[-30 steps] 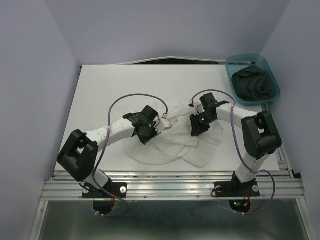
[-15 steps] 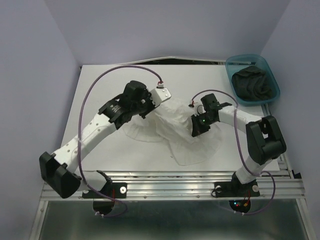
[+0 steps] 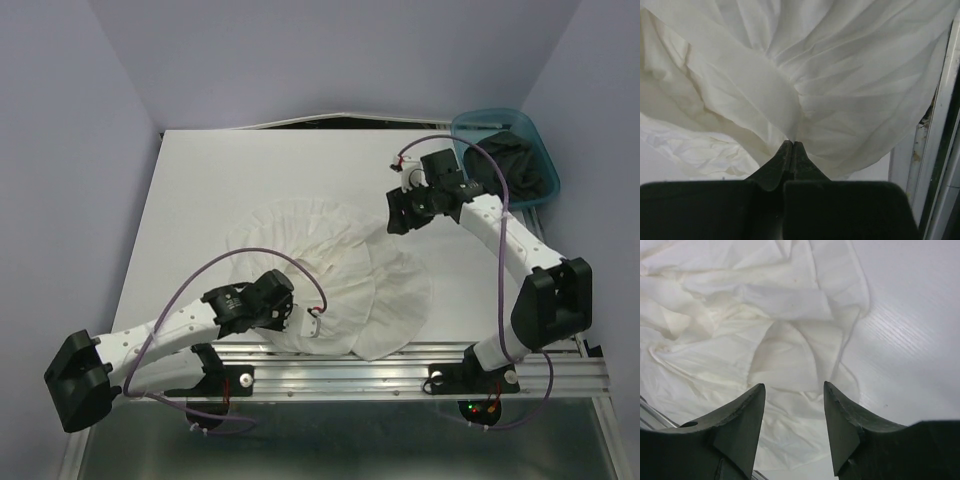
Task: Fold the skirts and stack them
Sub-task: Flatten the skirt out
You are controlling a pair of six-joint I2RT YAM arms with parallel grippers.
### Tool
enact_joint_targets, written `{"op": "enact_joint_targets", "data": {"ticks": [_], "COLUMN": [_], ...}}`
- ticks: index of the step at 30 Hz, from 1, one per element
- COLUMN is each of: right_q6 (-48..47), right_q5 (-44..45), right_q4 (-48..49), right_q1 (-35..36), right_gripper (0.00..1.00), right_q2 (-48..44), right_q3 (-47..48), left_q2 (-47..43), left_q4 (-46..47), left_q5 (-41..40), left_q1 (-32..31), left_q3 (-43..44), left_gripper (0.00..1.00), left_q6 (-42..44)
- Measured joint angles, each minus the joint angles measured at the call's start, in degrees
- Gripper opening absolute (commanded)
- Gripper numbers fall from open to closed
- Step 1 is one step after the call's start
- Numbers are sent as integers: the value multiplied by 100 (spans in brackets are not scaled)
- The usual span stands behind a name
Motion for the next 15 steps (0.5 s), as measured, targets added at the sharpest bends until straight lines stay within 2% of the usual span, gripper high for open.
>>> {"op": "enact_joint_targets", "data": {"ticks": [7,12,15], "right_q6": [291,605,730], "right_q5": [-448,-455,-459], "right_q4": [-15,92,184], "right_q1": [221,1104,1749], "right_gripper": [43,31,28], "right_q2": [723,1169,1368], "right_q3": [1104,1220,1224], "left_q2": [-201,-223,-326], "left_q4": [678,852,835], "left_q5": [-472,-422,-175], "left_q1": [-70,-72,114], "left_q3": [-116,-111,-81], "left_gripper": [0,0,0], "left_q6": [376,188,-59]}}
